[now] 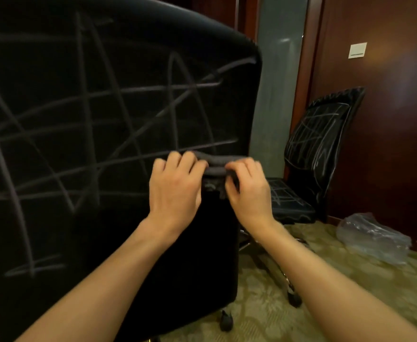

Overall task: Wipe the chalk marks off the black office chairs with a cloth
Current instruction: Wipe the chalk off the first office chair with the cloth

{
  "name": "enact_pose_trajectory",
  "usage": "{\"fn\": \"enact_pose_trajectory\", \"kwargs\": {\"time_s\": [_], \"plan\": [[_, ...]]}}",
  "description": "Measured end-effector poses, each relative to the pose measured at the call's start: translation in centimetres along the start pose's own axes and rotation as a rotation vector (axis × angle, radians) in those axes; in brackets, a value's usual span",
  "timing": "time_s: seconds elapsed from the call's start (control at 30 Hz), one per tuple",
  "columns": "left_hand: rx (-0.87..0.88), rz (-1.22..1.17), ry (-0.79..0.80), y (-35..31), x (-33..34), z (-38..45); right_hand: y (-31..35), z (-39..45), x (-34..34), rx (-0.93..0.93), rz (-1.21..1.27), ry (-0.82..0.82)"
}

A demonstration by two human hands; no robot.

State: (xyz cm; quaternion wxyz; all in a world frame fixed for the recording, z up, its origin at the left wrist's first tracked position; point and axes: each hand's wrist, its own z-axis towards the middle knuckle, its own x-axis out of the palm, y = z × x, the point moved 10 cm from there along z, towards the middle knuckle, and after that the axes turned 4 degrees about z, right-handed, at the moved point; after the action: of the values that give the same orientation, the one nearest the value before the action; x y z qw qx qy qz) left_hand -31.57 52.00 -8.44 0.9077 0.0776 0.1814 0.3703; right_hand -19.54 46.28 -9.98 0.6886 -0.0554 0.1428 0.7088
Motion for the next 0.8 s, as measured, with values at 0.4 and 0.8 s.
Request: {"fn": "enact_pose_trajectory", "kwargs": {"time_s": [0.4, 0.8], "plan": [[-0.077, 0.063, -0.051, 3.1, -2.4, 2.9, 2.2, 4.3, 0.2, -0.01, 0.06, -0.075], [-0.215, 0.158, -0.066, 4.1, -4.6, 6.3, 3.3, 7.9, -1.1, -0.059, 0.123, -0.136]]}}
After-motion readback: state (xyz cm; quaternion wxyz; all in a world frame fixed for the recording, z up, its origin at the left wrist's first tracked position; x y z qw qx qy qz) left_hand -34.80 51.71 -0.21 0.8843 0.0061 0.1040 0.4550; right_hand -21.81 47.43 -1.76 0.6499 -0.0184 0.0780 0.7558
